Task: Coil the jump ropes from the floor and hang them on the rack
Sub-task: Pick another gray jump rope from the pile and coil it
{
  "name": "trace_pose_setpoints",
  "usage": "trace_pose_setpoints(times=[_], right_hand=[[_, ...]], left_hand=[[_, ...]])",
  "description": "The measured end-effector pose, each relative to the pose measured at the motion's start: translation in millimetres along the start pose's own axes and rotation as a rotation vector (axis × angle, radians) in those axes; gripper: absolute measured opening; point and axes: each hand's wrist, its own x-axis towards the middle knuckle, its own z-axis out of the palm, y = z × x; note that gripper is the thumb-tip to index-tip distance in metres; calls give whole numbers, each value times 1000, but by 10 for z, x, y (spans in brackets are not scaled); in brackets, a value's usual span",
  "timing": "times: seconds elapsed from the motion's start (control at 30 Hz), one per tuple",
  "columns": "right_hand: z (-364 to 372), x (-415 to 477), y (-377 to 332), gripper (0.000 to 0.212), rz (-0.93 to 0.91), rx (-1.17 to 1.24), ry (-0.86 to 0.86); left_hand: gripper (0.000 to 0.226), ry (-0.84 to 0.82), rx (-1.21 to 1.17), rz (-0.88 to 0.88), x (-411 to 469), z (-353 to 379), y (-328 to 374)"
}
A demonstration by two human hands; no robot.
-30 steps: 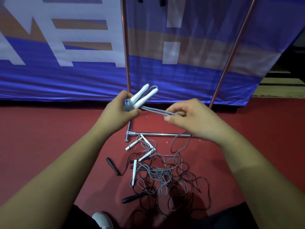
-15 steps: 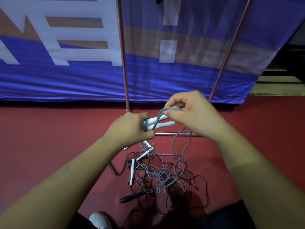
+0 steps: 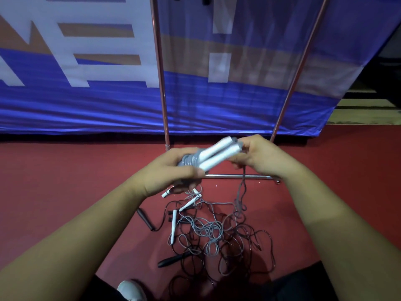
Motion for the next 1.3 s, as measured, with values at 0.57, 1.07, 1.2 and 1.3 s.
trace_pose_setpoints(times=[0.57,1.07,1.2,1.3], right_hand=[[37,-134,-278,13,-21,-56,26],[214,-184,-551,11,-191,-178,145],[206,-173,-553,11,-189,-180,168],[207,-170,-550,10,-179,-183,163]], left_hand=[[2,768,-122,-47,35,-520,62],[29,595,925,-209,56,-498,-281],[27,393,1067,-275,97,-278,-364],[38,266,1158,-292,150,-110,-392]])
